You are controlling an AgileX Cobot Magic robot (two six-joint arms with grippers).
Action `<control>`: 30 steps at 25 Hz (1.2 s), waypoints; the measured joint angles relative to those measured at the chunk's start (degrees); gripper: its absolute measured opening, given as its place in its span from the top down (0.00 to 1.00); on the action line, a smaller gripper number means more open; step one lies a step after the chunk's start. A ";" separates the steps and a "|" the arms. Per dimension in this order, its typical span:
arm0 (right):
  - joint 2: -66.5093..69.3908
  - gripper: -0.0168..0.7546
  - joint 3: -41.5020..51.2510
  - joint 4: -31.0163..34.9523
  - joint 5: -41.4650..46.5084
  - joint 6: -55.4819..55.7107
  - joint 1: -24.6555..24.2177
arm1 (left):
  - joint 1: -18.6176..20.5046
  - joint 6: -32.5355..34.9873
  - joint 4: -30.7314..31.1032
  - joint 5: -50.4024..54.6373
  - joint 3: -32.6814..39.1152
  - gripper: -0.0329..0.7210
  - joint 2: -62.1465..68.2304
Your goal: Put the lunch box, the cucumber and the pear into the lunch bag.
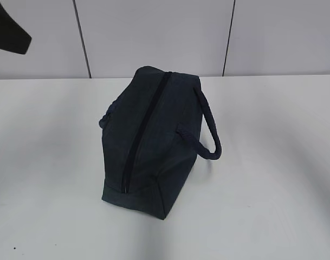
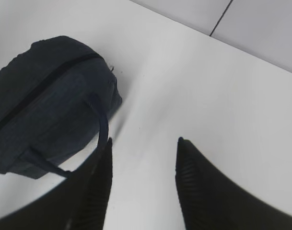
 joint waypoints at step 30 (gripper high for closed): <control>-73.47 0.53 59.47 0.17 0.84 2.39 0.16 | 0.00 -4.12 0.10 18.16 27.96 0.44 -53.45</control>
